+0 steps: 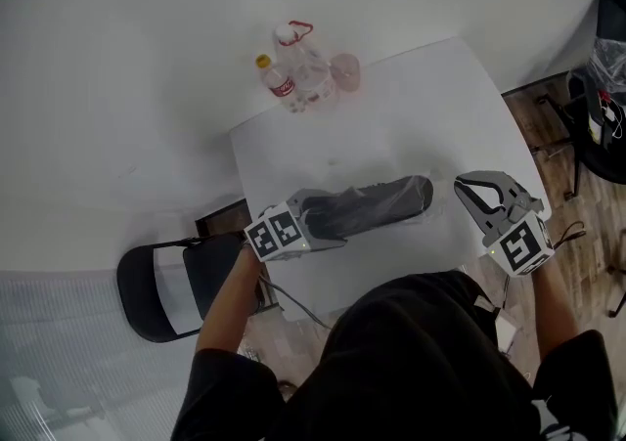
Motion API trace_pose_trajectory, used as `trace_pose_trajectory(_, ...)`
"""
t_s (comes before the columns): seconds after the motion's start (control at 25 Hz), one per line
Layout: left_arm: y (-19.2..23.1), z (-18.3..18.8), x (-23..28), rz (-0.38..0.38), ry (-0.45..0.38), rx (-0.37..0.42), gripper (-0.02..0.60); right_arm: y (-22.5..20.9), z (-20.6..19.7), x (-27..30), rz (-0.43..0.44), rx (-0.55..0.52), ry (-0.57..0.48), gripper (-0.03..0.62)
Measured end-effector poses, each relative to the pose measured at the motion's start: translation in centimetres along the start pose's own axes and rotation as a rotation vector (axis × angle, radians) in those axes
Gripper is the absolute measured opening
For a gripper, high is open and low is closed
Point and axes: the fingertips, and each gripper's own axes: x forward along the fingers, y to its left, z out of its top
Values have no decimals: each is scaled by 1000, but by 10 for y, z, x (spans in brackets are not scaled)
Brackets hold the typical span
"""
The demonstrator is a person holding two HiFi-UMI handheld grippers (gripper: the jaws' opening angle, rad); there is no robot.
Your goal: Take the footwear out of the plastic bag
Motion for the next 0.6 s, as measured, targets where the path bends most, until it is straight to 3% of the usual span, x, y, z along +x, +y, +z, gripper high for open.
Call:
trace_pose_trajectory(0.28, -19, 36, -28, -35, -76, 66, 410, 9, 67, -12, 271, -381, -58, 12)
trace_pose_trajectory(0.4, -23, 51, -42, -28, -141, 52, 410, 25, 79, -19, 377, -467, -63, 14)
trace_pose_trajectory(0.52, -23, 58, -51, -20, -182, 30, 410, 37, 83, -25, 455, -488, -50, 19)
trace_pose_trajectory(0.56, -25, 58, -52, -26, -187, 26, 410, 40, 82, -26, 479, -496, -32, 74)
trace_pose_trajectory(0.6, -28, 57, -53, -36, -189, 24, 410, 43, 79, -26, 496, -509, -9, 171)
